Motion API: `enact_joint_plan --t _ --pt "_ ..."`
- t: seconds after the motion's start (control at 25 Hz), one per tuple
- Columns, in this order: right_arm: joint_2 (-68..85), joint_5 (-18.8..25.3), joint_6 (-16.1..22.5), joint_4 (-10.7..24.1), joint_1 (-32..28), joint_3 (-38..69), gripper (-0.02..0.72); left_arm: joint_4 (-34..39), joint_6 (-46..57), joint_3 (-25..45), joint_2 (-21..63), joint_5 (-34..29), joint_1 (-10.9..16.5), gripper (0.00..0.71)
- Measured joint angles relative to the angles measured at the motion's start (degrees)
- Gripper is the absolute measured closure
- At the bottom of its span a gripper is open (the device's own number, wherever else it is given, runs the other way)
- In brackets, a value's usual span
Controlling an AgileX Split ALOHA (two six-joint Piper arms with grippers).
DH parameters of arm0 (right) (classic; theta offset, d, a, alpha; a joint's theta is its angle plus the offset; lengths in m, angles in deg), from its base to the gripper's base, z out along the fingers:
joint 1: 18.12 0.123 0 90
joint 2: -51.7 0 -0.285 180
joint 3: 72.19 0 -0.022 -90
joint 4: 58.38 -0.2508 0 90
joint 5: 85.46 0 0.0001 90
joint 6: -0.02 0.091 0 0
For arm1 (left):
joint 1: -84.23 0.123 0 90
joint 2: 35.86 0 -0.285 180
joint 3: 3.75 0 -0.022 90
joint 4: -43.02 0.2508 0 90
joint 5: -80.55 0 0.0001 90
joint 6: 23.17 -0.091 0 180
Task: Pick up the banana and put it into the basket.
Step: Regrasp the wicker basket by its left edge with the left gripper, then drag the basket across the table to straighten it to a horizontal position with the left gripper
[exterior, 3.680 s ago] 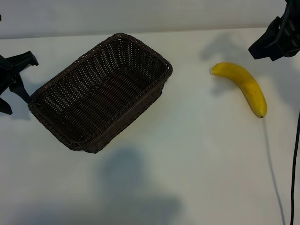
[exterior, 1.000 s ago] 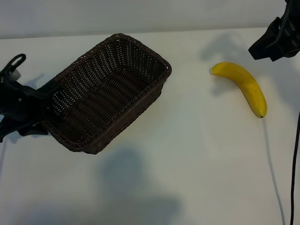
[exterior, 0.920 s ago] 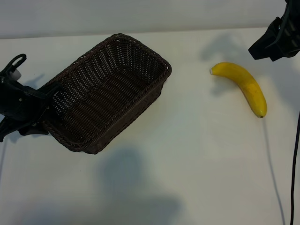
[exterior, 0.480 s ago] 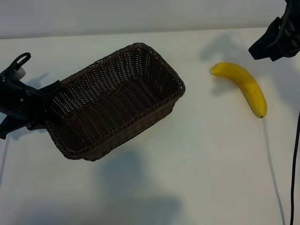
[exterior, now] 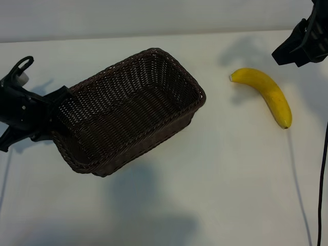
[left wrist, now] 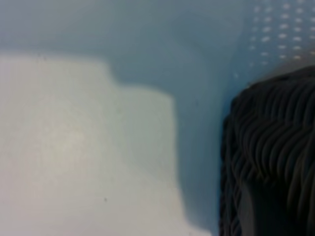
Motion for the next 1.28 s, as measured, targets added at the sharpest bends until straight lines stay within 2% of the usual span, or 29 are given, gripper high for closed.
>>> enact_joint_plan --t 0.44,0.6,0.8,0.96,1.28 --pt "0.0 0.0 0.0 0.0 0.0 0.0 0.446 0.6 0.6 -13.2 6.3 -13.9 0.0 0.554" --pt "0.0 0.1 0.0 0.0 0.0 0.0 0.454 3.0 2.8 -18.4 7.7 -18.9 0.0 0.554" --pt "0.0 0.4 0.0 0.0 0.0 0.0 0.454 7.4 4.3 -19.1 8.3 -21.4 0.1 0.554" --pt "0.0 0.4 0.0 -0.4 0.0 0.0 0.454 7.7 3.3 -19.1 8.3 -21.5 0.1 0.554" --pt "0.0 0.7 -0.1 -6.1 0.0 0.0 0.454 7.7 -5.5 -19.1 8.3 -22.7 0.1 0.554"
